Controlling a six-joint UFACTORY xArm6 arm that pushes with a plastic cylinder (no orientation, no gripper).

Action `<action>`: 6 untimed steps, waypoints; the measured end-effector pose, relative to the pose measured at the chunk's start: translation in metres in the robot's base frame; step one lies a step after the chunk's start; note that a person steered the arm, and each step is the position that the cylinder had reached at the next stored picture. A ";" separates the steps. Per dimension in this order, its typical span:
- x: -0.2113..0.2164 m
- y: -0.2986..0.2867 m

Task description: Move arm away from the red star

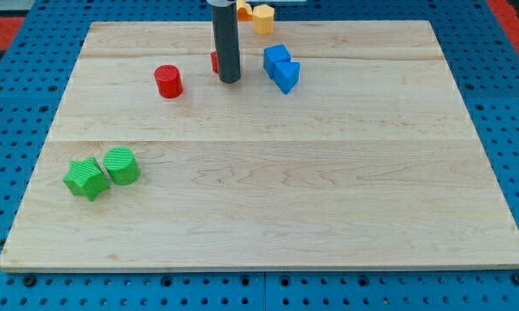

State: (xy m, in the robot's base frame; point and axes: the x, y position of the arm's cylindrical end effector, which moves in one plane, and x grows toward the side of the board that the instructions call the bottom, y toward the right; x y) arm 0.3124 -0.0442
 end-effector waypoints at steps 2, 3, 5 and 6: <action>-0.051 -0.012; -0.067 -0.032; -0.071 -0.033; -0.015 -0.019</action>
